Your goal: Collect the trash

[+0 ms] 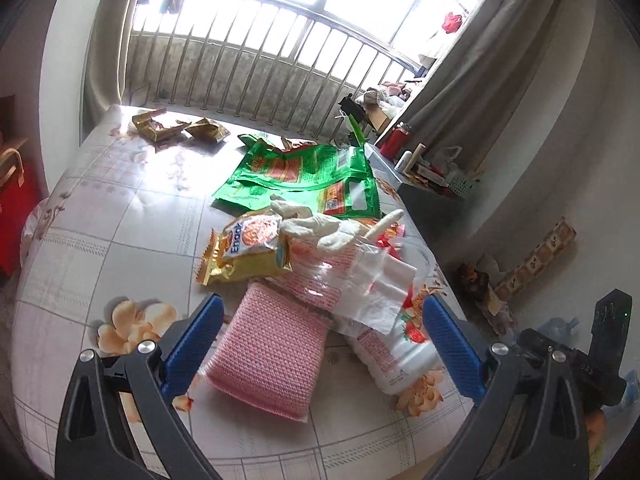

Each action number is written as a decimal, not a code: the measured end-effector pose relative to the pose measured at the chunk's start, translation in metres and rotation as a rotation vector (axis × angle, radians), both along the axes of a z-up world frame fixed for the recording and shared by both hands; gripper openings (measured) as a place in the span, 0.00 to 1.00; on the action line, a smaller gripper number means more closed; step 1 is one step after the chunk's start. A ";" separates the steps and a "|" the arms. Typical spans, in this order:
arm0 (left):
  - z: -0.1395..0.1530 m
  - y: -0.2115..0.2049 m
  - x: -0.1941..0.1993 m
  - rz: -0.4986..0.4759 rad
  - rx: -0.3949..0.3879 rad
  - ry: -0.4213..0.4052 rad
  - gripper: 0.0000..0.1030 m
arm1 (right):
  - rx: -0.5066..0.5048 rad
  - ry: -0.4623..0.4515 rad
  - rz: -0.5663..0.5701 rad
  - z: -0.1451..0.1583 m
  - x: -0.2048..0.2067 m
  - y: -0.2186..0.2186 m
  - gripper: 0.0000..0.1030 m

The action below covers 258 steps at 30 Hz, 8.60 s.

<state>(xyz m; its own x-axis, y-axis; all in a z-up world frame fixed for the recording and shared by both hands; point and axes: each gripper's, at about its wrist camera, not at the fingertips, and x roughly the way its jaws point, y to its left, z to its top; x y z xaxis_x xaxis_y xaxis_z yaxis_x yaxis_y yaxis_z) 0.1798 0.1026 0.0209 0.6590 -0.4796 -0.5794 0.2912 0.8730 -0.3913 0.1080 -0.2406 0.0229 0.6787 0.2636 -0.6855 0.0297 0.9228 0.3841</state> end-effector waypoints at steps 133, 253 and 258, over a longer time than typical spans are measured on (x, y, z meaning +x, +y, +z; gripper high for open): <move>0.033 -0.301 -0.078 -0.700 0.118 -0.127 0.25 | 0.793 0.042 -0.533 -0.095 -0.135 -0.261 0.01; -0.091 -0.023 0.027 -0.105 0.295 0.088 0.79 | 0.372 0.103 0.264 0.009 0.087 0.041 0.58; -0.091 -0.017 0.019 -0.088 0.294 0.091 0.78 | 0.378 0.158 0.259 -0.005 0.090 0.050 0.46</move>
